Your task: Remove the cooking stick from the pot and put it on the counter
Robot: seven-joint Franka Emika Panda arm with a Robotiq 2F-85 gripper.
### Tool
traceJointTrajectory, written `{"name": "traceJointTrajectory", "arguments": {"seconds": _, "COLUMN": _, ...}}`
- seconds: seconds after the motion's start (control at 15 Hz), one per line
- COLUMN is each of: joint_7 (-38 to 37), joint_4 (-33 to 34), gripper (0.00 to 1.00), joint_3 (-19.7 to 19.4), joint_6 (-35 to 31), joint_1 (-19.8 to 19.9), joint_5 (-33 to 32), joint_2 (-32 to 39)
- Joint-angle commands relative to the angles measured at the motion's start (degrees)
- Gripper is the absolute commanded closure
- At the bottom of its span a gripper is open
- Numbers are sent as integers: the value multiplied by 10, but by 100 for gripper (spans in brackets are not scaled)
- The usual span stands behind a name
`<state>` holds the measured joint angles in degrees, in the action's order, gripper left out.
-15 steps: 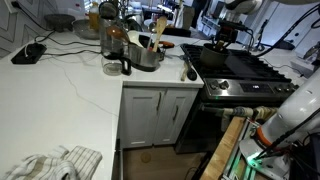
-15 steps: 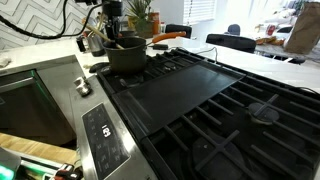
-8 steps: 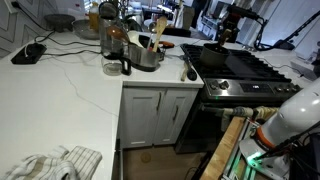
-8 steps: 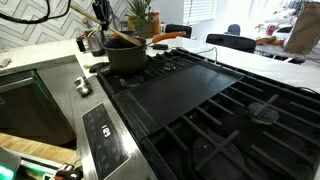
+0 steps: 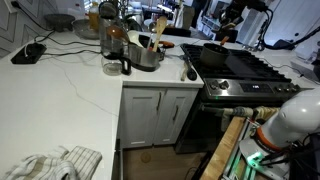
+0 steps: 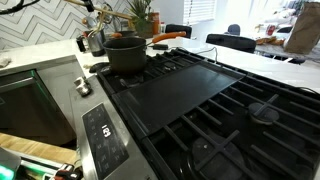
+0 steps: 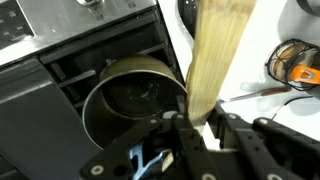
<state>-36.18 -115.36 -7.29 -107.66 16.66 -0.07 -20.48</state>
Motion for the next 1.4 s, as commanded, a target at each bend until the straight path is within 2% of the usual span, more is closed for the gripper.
{"name": "traceJointTrajectory", "arguments": {"seconds": 0.0, "joint_7": -27, "joint_4": -82, "gripper": 94, "joint_3": 36, "joint_6": -133, "joint_1": -12, "joint_5": -33, "joint_2": -29}}
{"name": "traceJointTrajectory", "arguments": {"seconds": 0.33, "joint_7": -72, "joint_4": -148, "gripper": 94, "joint_3": 82, "joint_6": -283, "joint_1": -19, "joint_5": -60, "joint_2": 2}}
{"name": "traceJointTrajectory", "arguments": {"seconds": 0.6, "joint_7": -127, "joint_4": -169, "gripper": 94, "joint_3": 105, "joint_6": -356, "joint_1": -12, "joint_5": -108, "joint_2": 53}}
{"name": "traceJointTrajectory", "arguments": {"seconds": 0.8, "joint_7": -187, "joint_4": -169, "gripper": 94, "joint_3": 111, "joint_6": -386, "joint_1": -13, "joint_5": -156, "joint_2": 99}}
{"name": "traceJointTrajectory", "arguments": {"seconds": 1.0, "joint_7": -282, "joint_4": -166, "gripper": 94, "joint_3": 113, "joint_6": -410, "joint_1": -16, "joint_5": -236, "joint_2": 145}}
{"name": "traceJointTrajectory", "arguments": {"seconds": 1.33, "joint_7": -440, "joint_4": -145, "gripper": 94, "joint_3": 93, "joint_6": -425, "joint_1": -49, "joint_5": -353, "joint_2": 211}}
